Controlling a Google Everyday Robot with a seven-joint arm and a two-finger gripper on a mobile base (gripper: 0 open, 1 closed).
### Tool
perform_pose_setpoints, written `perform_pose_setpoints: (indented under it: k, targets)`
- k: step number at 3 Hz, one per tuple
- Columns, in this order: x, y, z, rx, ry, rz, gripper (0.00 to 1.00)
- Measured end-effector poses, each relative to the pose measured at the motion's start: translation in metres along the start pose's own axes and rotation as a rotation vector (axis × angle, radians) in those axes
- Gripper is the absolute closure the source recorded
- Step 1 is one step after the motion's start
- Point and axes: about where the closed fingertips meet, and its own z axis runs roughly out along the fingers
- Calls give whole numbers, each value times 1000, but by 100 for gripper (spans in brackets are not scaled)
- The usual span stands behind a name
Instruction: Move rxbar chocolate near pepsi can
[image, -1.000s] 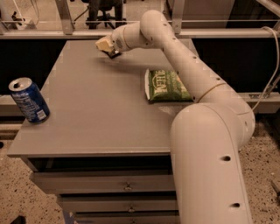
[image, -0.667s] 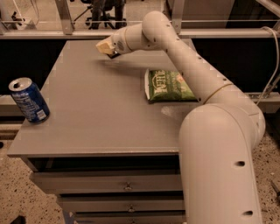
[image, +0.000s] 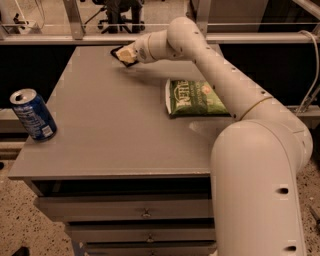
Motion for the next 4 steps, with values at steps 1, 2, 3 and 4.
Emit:
perform_pose_setpoints:
  k: [1, 2, 3, 4]
  targets:
    - [4, -11, 8, 31, 15, 23, 12]
    - [10, -22, 15, 55, 39, 51, 0]
    - [13, -27, 22, 78, 73, 69, 0]
    - [15, -29, 28, 94, 99, 84, 0]
